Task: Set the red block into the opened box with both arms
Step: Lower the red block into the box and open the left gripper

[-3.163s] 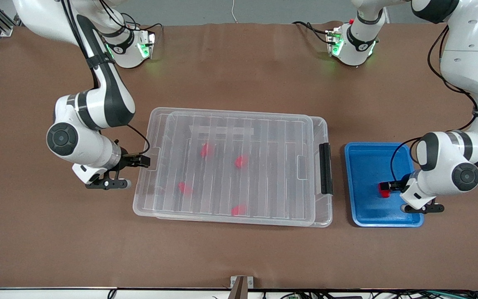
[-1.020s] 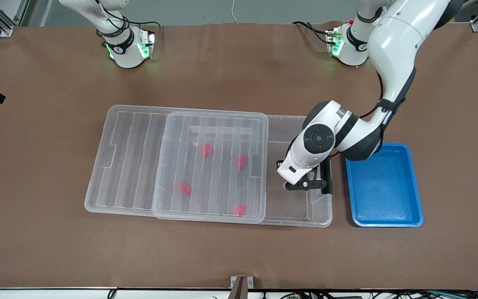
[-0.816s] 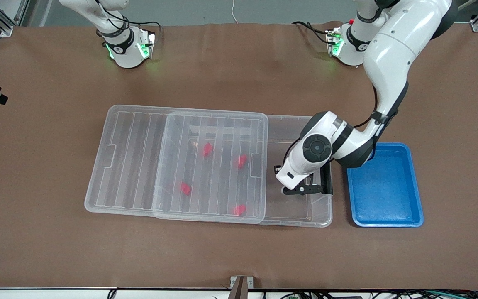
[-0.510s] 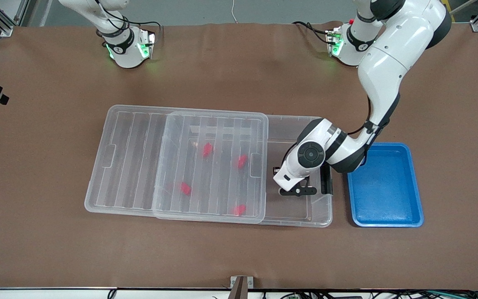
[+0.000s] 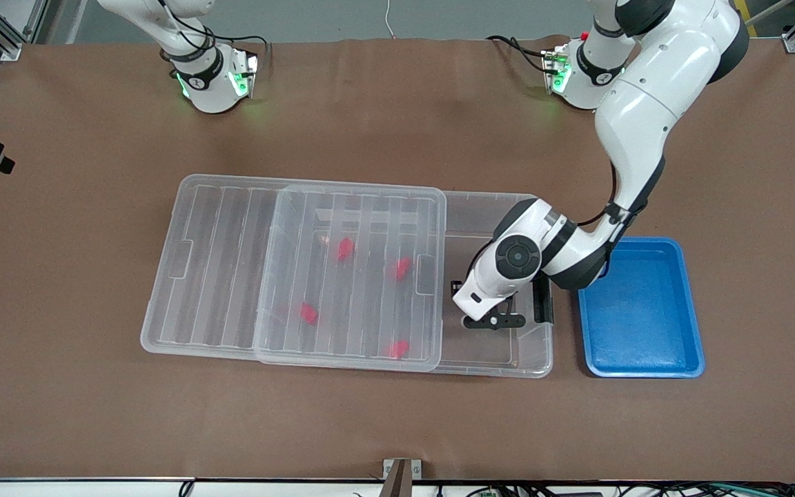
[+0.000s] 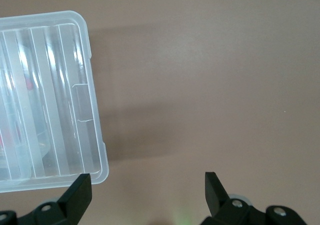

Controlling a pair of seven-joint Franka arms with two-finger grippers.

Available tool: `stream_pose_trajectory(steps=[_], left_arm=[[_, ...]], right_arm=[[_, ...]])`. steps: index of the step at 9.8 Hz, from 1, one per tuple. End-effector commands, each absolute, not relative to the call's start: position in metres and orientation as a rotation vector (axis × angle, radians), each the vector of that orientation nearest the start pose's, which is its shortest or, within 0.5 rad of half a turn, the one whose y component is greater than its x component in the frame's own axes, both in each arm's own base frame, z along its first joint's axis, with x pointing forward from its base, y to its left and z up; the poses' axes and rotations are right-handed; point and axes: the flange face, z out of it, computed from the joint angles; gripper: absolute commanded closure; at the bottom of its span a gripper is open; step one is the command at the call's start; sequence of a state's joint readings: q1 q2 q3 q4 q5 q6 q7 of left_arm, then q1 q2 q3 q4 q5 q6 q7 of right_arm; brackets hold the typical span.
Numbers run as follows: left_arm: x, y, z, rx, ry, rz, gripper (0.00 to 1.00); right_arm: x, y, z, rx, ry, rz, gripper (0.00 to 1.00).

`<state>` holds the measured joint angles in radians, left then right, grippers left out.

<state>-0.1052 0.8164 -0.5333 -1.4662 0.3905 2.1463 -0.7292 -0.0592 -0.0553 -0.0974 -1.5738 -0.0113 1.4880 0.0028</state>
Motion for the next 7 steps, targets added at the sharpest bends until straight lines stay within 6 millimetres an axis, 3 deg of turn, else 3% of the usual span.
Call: stream_pose_trajectory(steps=[1, 3, 4, 5, 6, 7], left_arm=[[0.616, -0.339, 0.311, -3.095, -0.020, 0.028, 0.00], [0.614, -0.319, 0.394, -3.065, -0.081, -0.027, 0.00], [0.614, -0.311, 0.432, -3.084, -0.088, -0.033, 0.00], [0.622, -0.289, 0.468, -3.091, -0.132, -0.039, 0.00], [0.626, -0.262, 0.489, -3.078, -0.165, -0.033, 0.00], [0.628, -0.234, 0.518, -3.074, -0.176, -0.087, 0.00]], right_arm=[[0.523, -0.086, 0.649, -3.119, 0.234, 0.049, 0.00], [0.532, -0.079, 0.632, -3.124, 0.106, 0.087, 0.00], [0.547, -0.079, 0.606, -3.123, -0.020, 0.102, 0.21], [0.561, -0.081, 0.579, -3.102, -0.131, 0.081, 0.48], [0.578, -0.079, 0.538, -3.074, -0.238, 0.095, 0.76], [0.592, -0.078, 0.499, -3.071, -0.259, 0.121, 0.96]])
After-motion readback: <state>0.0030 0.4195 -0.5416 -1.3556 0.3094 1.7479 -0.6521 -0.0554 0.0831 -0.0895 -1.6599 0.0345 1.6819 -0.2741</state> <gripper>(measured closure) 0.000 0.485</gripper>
